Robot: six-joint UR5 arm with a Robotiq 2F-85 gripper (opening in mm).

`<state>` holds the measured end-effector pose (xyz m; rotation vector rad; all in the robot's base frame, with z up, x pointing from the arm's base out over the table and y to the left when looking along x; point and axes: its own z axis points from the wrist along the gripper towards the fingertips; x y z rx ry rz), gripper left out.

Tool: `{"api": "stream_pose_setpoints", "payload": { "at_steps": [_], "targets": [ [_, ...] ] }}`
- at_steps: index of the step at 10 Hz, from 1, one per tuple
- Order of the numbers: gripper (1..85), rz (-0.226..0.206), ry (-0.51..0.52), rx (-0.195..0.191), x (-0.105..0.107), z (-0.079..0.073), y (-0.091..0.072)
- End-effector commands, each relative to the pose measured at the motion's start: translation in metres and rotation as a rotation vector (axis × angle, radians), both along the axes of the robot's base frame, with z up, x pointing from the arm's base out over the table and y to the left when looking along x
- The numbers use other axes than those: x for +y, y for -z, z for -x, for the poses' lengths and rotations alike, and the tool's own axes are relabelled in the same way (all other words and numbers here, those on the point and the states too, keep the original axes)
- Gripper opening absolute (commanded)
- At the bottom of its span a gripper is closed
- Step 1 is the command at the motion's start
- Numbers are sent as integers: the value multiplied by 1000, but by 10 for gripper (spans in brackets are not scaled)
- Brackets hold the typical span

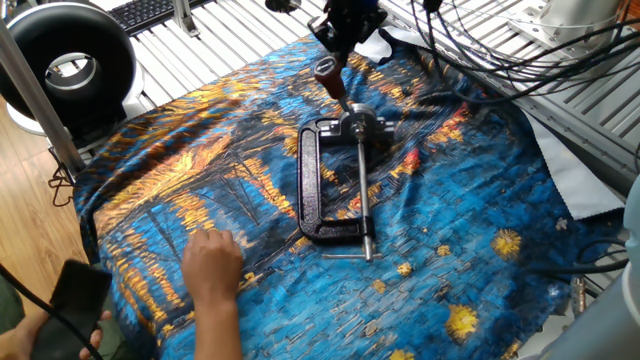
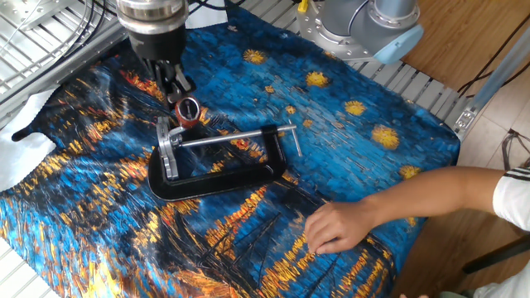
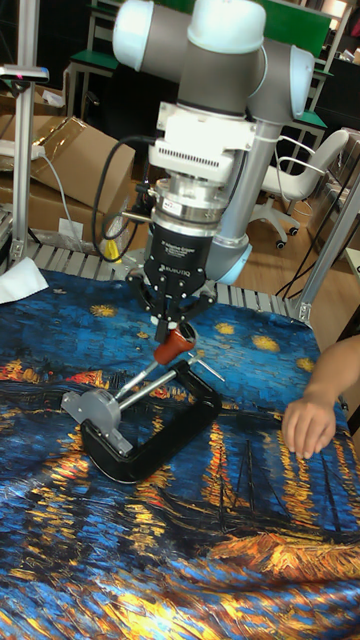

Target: Push down the lever

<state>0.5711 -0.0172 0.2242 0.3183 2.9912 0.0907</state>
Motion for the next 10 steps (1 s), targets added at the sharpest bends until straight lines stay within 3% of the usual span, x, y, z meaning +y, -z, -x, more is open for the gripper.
{"api": "stream_pose_setpoints", "payload": {
  "at_steps": [1,4,6,8,9,10],
  "targets": [
    [10,-23,-1,-29,10,-12,3],
    [10,-46,15,-56,18,-23,7],
    [10,-26,16,-53,27,-27,8],
    [10,59,-79,-35,1,-24,2],
    [10,82,-114,-25,-14,-24,-3],
    [10,79,-108,-5,-22,-18,-9]
  ]
}}
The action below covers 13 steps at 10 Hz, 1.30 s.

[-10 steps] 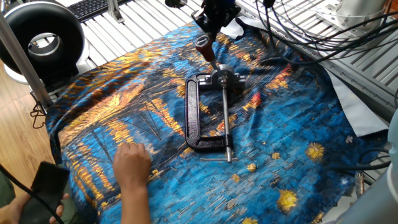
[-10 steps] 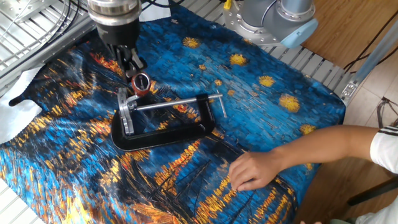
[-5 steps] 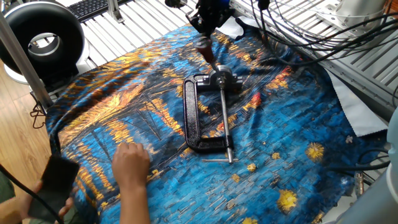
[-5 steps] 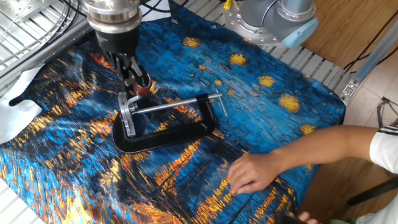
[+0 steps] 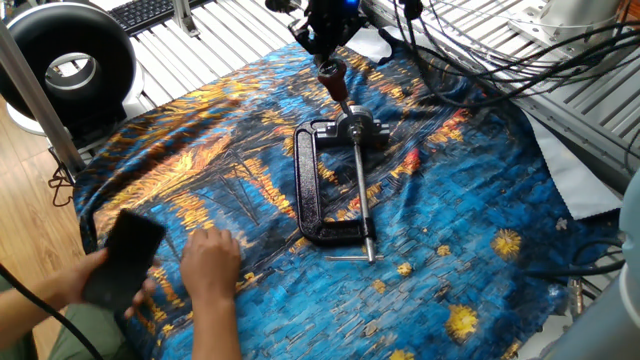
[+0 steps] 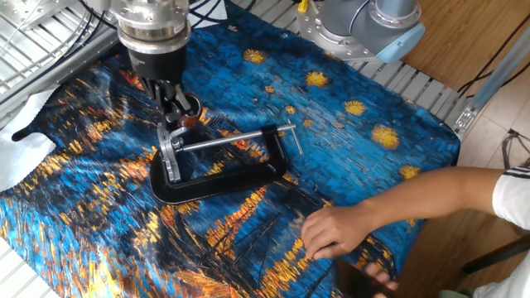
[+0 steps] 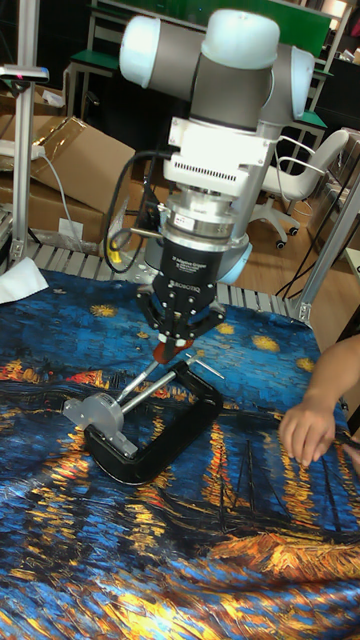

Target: Push down the lever

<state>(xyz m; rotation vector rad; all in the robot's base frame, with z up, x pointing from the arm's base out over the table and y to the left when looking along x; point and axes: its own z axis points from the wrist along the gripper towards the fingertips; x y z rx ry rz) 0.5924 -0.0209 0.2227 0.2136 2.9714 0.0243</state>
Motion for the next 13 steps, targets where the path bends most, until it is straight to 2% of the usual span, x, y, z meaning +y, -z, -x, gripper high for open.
{"api": "stream_pose_setpoints", "payload": {
  "at_steps": [1,4,6,9,13],
  "targets": [
    [10,7,1,47,-15,12,-14],
    [10,-92,137,99,13,32,-23],
    [10,-88,154,106,15,42,-22],
    [10,-76,143,105,-4,54,-18],
    [10,-88,170,101,5,64,-13]
  ]
}}
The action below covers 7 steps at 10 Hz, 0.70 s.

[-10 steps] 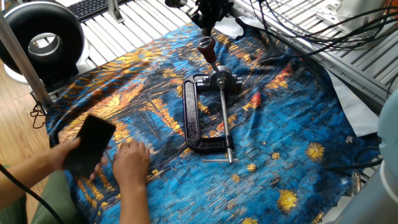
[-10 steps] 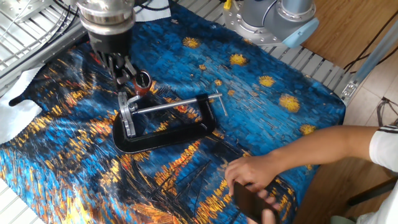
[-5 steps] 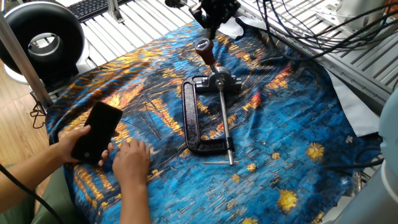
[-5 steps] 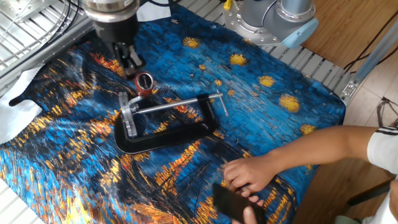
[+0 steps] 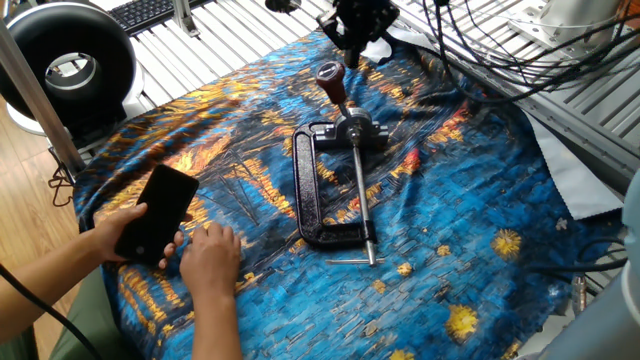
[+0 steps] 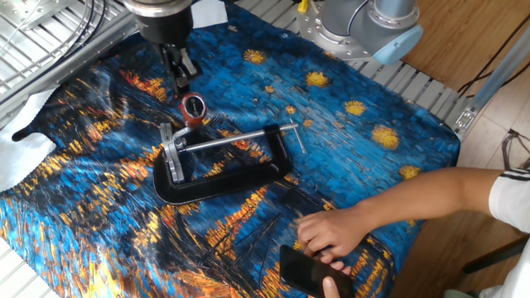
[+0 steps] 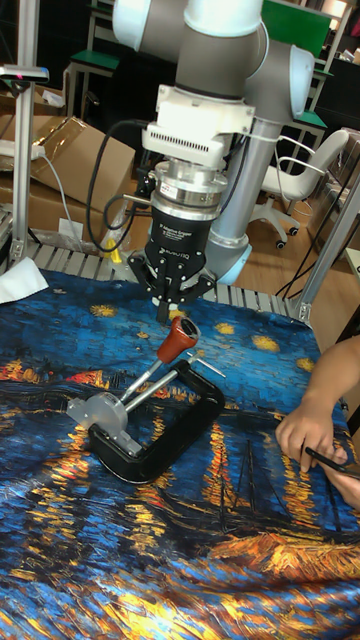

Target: Push down the lever

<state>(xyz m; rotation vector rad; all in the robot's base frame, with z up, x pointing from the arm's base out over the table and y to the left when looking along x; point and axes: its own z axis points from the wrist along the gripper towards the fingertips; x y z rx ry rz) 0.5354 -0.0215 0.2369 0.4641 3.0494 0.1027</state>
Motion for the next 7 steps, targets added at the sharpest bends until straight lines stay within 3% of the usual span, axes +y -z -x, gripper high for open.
{"api": "stream_pose_setpoints", "payload": {
  "at_steps": [1,7],
  "targets": [
    [10,-12,21,-2,8,8,3],
    [10,-24,43,-10,32,-4,1]
  ]
}}
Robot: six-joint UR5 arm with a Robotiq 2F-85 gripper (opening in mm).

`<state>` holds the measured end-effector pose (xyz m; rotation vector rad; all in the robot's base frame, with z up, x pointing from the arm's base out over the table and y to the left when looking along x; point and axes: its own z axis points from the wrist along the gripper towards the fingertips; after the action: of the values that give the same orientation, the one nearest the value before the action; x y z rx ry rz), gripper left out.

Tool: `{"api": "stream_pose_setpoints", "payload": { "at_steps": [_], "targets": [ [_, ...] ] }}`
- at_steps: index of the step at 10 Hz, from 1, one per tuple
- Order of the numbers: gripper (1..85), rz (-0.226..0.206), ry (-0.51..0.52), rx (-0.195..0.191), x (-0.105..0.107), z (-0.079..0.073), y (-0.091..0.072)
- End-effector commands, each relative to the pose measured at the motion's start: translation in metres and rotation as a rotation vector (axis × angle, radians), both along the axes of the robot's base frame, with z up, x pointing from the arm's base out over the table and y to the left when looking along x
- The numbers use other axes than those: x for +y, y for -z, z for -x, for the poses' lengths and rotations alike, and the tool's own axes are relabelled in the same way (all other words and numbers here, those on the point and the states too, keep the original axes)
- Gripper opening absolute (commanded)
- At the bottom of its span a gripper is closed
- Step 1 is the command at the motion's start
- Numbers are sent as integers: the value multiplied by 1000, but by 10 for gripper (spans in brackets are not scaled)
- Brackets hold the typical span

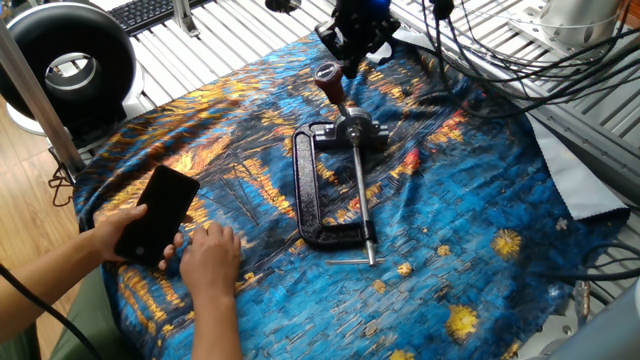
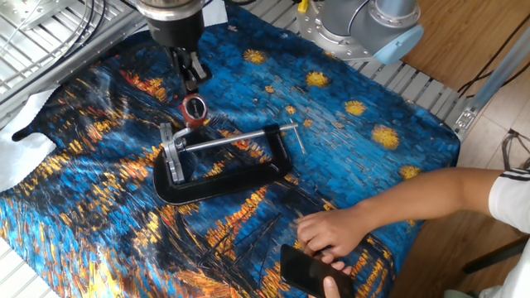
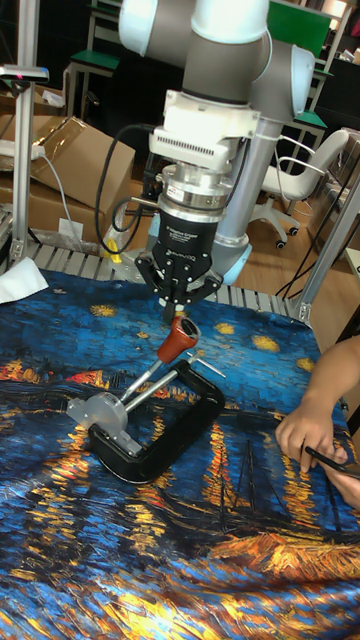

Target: Push down the lever

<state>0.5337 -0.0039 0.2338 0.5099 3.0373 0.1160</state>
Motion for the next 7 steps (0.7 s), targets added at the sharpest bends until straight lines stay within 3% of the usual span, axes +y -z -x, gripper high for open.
{"api": "stream_pose_setpoints", "payload": {
  "at_steps": [1,5,7],
  "targets": [
    [10,-18,8,-18,17,-12,0],
    [10,-63,16,-48,30,-27,11],
    [10,-59,23,-57,38,-35,14]
  ]
}}
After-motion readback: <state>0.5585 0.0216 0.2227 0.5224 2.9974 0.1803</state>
